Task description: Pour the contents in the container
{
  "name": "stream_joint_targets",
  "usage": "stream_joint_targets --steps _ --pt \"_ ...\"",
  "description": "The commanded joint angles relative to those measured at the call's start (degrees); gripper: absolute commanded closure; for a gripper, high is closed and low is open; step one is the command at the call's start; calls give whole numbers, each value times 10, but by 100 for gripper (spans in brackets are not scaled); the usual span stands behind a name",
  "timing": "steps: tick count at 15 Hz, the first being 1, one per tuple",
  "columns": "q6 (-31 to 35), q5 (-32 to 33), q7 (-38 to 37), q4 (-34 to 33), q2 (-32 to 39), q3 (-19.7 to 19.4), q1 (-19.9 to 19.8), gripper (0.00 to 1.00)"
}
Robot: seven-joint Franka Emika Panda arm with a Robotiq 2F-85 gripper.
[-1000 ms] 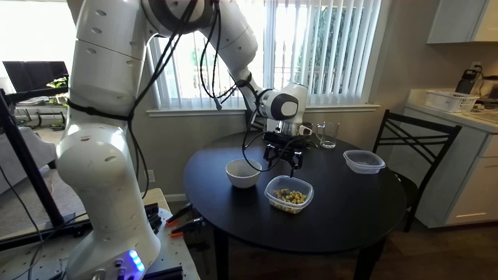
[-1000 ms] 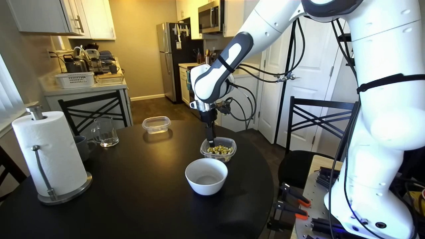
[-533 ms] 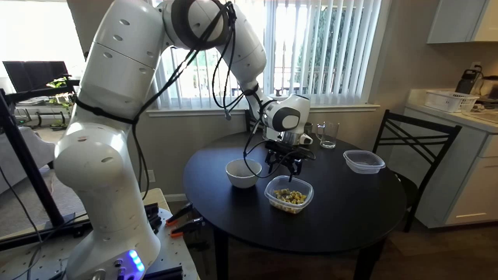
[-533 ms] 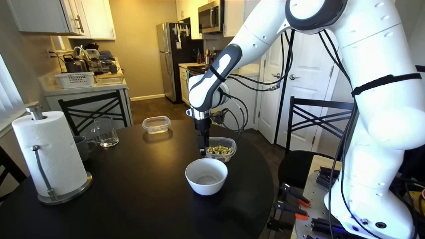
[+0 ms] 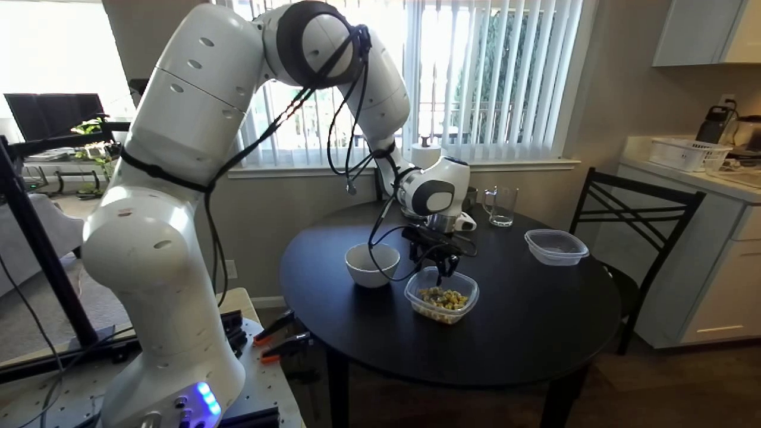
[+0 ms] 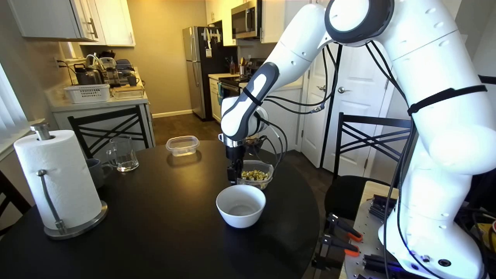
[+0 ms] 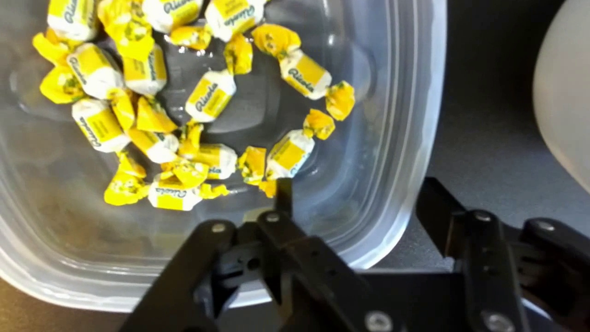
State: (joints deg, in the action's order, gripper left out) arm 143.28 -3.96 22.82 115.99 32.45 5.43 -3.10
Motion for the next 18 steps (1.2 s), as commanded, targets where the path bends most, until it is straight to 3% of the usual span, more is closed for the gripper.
stream_joint_targets --steps 1,7,13,18 --pt "43 -11 -47 54 -43 8 -2 59" --pt "33 -8 -142 93 -93 -5 15 95" --pt "14 24 -155 106 -117 -28 18 94" --pt "8 103 -171 137 -157 -81 22 94"
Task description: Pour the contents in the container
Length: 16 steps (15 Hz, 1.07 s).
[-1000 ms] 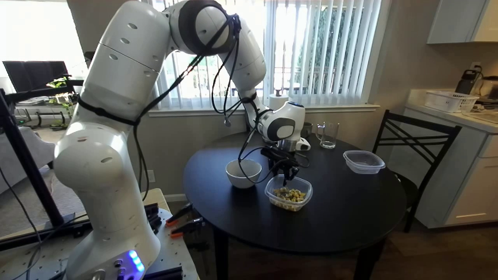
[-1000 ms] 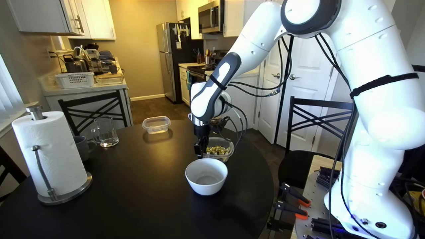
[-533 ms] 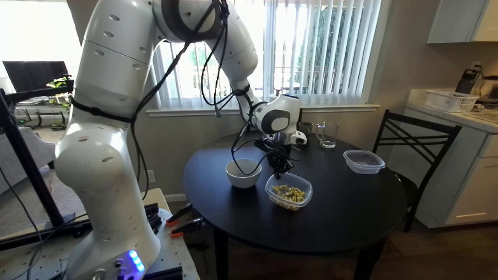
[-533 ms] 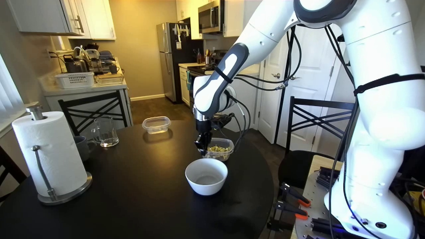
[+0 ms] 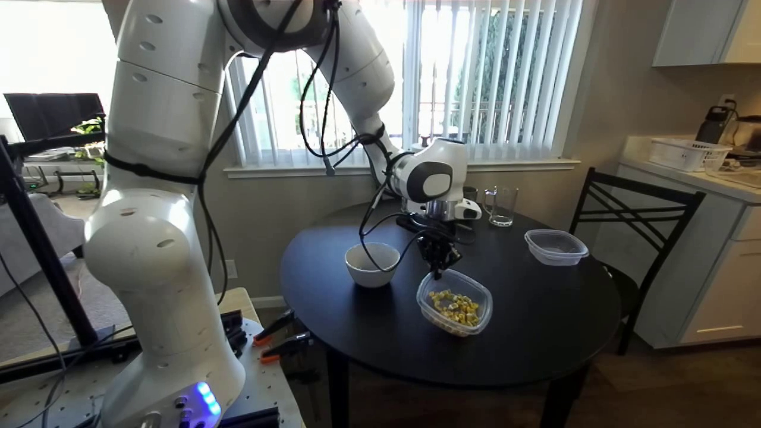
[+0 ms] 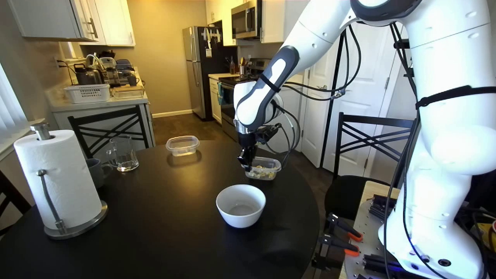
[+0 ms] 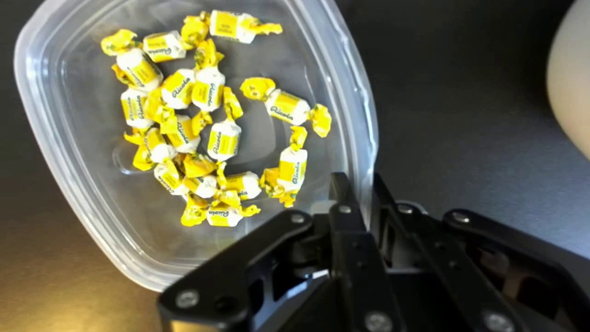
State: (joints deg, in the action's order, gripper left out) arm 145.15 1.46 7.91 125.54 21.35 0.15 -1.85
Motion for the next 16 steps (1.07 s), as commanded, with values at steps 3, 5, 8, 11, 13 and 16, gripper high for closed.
stream_joint_targets --steps 3,5,8,11,13,16 --pt "-5 76 -3 95 -92 -32 3 94" --pt "-15 58 29 132 -124 -18 -5 94" --pt "-25 42 47 178 -163 -3 0 94" --pt "-19 39 38 220 -195 11 12 94" --pt "-4 50 16 239 -206 20 25 94" --pt "34 56 -22 262 -230 36 50 95"
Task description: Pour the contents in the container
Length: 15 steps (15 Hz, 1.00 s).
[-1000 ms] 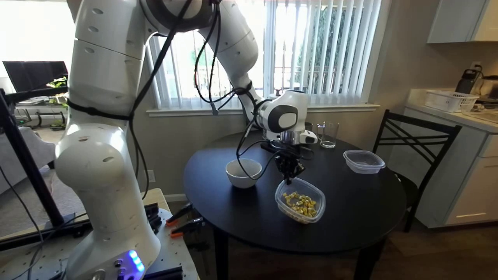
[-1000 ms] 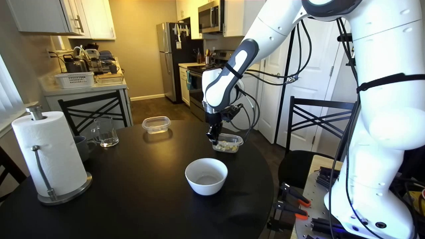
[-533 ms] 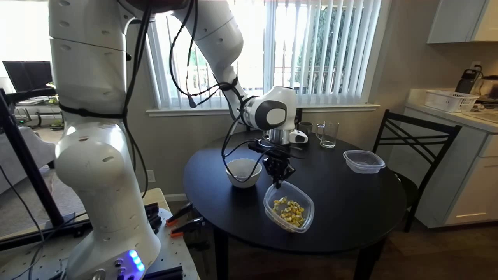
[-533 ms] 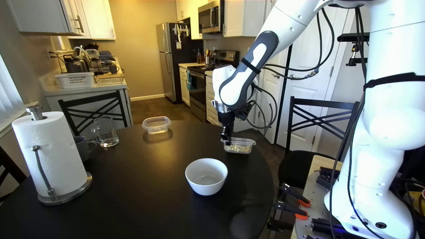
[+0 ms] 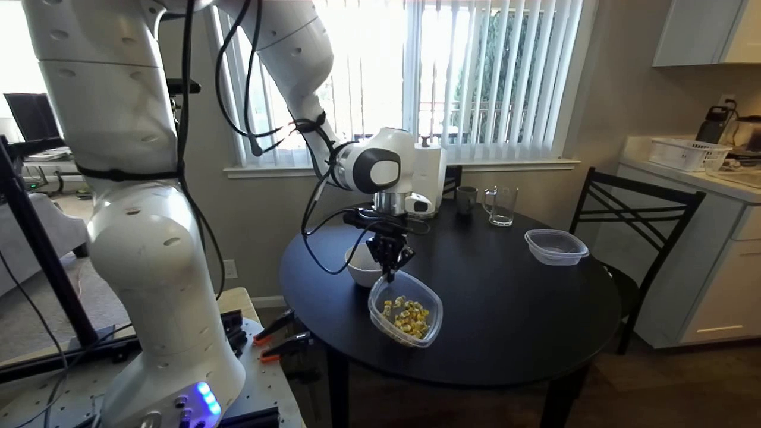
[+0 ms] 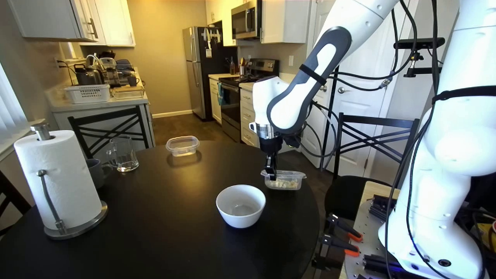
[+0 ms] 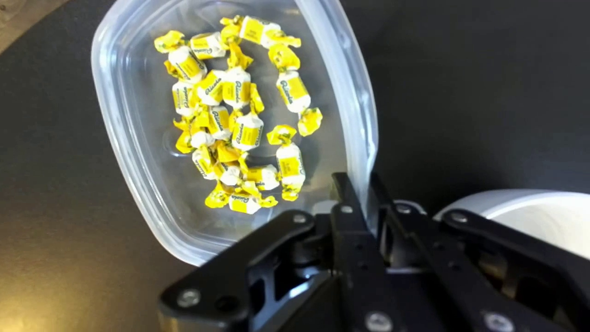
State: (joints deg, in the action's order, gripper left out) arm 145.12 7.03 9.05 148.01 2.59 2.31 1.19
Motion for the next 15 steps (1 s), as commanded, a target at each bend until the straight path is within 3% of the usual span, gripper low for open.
stream_joint_targets --steps 1,7,10,15 --pt "50 2 -46 48 -56 19 26 97" --pt "69 14 -124 112 -175 56 55 95" --pt "63 -10 -102 131 -221 62 73 95" --pt "90 -103 0 108 -225 20 140 95"
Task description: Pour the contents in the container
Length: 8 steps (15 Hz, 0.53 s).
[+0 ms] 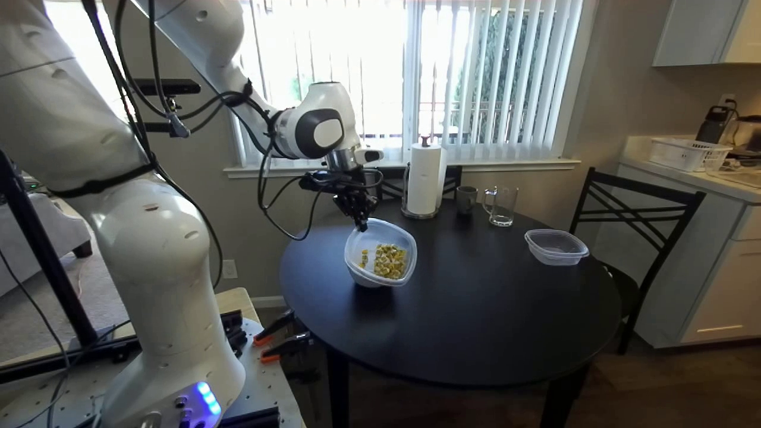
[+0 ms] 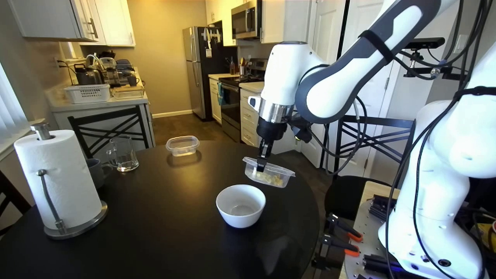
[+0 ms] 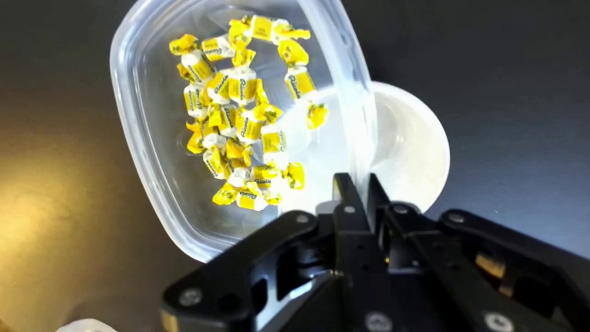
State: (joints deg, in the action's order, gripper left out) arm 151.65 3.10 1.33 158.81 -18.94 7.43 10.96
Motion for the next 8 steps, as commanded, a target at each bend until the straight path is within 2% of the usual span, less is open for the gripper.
stream_joint_targets --steps 1,2,3,5,6,8 --pt "40 -104 119 16 -23 -51 67 95" --pt "48 -146 150 31 -39 -64 97 95" --pt "38 -188 194 0 -19 -87 124 95" --pt "22 -271 274 5 -36 -127 173 95" --pt "16 -312 318 19 -53 -148 195 95" --pt "-17 -376 397 0 -54 -184 224 95"
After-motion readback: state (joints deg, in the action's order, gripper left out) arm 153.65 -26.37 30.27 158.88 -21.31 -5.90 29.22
